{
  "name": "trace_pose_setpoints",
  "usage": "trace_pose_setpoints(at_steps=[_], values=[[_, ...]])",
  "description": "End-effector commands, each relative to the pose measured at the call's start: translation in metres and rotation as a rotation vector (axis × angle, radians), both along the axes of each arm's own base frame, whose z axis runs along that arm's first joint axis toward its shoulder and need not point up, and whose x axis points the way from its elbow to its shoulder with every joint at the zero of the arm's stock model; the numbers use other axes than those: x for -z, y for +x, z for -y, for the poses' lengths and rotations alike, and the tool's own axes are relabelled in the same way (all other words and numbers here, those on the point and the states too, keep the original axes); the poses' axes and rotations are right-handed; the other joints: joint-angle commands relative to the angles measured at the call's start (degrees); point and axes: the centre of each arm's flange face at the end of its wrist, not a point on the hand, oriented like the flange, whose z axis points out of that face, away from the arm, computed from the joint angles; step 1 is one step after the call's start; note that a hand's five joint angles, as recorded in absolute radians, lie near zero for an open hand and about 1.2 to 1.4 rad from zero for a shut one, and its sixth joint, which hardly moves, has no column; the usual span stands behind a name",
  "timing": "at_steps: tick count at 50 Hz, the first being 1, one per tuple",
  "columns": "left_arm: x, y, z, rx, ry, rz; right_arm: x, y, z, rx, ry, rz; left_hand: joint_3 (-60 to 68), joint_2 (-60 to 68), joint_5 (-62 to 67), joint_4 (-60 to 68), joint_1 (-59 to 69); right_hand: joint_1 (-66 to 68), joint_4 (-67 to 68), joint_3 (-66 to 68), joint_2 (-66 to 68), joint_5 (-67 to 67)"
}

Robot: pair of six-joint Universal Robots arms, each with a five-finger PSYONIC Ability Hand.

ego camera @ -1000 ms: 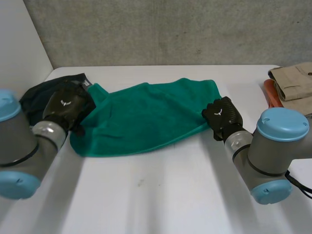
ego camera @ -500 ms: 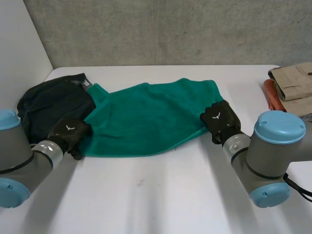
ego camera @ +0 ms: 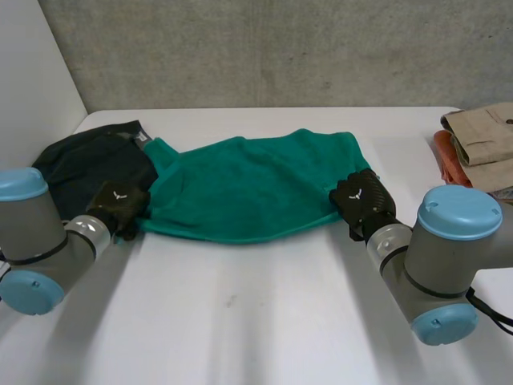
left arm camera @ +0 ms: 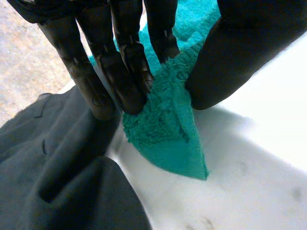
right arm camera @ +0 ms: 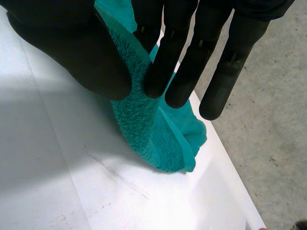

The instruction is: Fold the laundry.

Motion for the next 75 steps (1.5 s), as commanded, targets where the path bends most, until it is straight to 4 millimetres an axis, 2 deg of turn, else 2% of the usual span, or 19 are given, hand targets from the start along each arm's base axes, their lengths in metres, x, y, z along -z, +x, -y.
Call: trace_pose_setpoints(at_steps=[1,7,8,12,15,19,26,29,32,35,39,40,44,48,51,58,66,71,75], values=[[-0.041,0.000,-0.014,-0.062,-0.063,-0.028,-0.015,-0.006,0.005,0.026,-0.025,-0.012,12.24,11.95,13.12,11.72,14.29,16.24,11.53,11.91,12.73,11.44],[-0.102,0.005,-0.058,-0.065,-0.119,-0.049,-0.073,-0.021,-0.004,0.039,-0.047,-0.092,12.24,11.95,13.12,11.72,14.29,16.24,11.53,11.91,12.73,11.44],[-0.128,0.006,-0.071,-0.063,-0.170,-0.066,-0.097,-0.026,-0.009,0.046,-0.056,-0.104,12.24,11.95,13.12,11.72,14.29,16.24,11.53,11.91,12.73,11.44],[-0.187,0.010,-0.099,-0.032,-0.323,-0.118,-0.150,-0.038,-0.023,0.055,-0.049,-0.105,12.24,11.95,13.12,11.72,14.29,16.24,11.53,11.91,12.73,11.44],[-0.210,0.011,-0.107,-0.023,-0.377,-0.138,-0.173,-0.045,-0.030,0.056,-0.033,-0.109,12.24,11.95,13.12,11.72,14.29,16.24,11.53,11.91,12.73,11.44],[-0.204,0.013,-0.100,-0.036,-0.288,-0.102,-0.175,-0.051,-0.026,0.046,0.050,-0.138,12.24,11.95,13.12,11.72,14.29,16.24,11.53,11.91,12.73,11.44],[-0.141,-0.001,-0.071,0.005,0.008,0.070,-0.130,-0.041,-0.002,0.015,0.157,-0.272,12.24,11.95,13.12,11.72,14.29,16.24,11.53,11.91,12.73,11.44],[-0.115,-0.010,-0.042,0.008,0.033,0.134,-0.104,-0.036,0.021,0.036,0.176,-0.323,12.24,11.95,13.12,11.72,14.29,16.24,11.53,11.91,12.73,11.44],[-0.110,-0.024,-0.007,-0.004,-0.058,0.149,-0.097,-0.027,0.043,0.070,0.119,-0.309,12.24,11.95,13.12,11.72,14.29,16.24,11.53,11.91,12.73,11.44],[-0.123,-0.035,0.019,-0.015,-0.177,0.122,-0.107,-0.021,0.068,0.113,0.010,-0.259,12.24,11.95,13.12,11.72,14.29,16.24,11.53,11.91,12.73,11.44],[-0.192,-0.047,0.056,-0.046,-0.530,-0.008,-0.159,-0.013,0.110,0.200,-0.298,-0.075,12.24,11.95,13.12,11.72,14.29,16.24,11.53,11.91,12.73,11.44],[-0.223,-0.050,0.062,-0.057,-0.672,-0.084,-0.186,-0.013,0.120,0.227,-0.427,0.016,12.24,11.95,13.12,11.72,14.29,16.24,11.53,11.91,12.73,11.44],[-0.288,-0.048,0.058,-0.066,-0.938,-0.300,-0.240,-0.014,0.122,0.217,-0.690,0.230,12.24,11.95,13.12,11.72,14.29,16.24,11.53,11.91,12.73,11.44],[-0.307,-0.044,0.051,-0.059,-0.998,-0.396,-0.266,-0.015,0.111,0.155,-0.846,0.321,12.24,11.95,13.12,11.72,14.29,16.24,11.53,11.91,12.73,11.44],[-0.300,-0.044,0.049,-0.061,-0.967,-0.387,-0.264,-0.015,0.104,0.125,-0.860,0.317,12.24,11.95,13.12,11.72,14.29,16.24,11.53,11.91,12.73,11.44],[-0.244,-0.030,0.052,-0.109,-0.780,-0.313,-0.225,-0.017,0.101,0.123,-0.717,0.256,12.24,11.95,13.12,11.72,14.29,16.24,11.53,11.91,12.73,11.44],[-0.138,-0.027,0.028,-0.083,-0.474,-0.219,-0.117,-0.021,0.091,0.109,-0.335,0.110,12.24,11.95,13.12,11.72,14.29,16.24,11.53,11.91,12.73,11.44],[-0.052,-0.030,-0.003,-0.031,-0.254,-0.132,-0.033,-0.023,0.068,0.090,-0.077,0.012,12.24,11.95,13.12,11.72,14.29,16.24,11.53,11.91,12.73,11.44],[-0.022,-0.029,-0.015,-0.010,-0.201,-0.071,-0.005,-0.025,0.053,0.086,0.039,-0.028,12.24,11.95,13.12,11.72,14.29,16.24,11.53,11.91,12.73,11.44]])
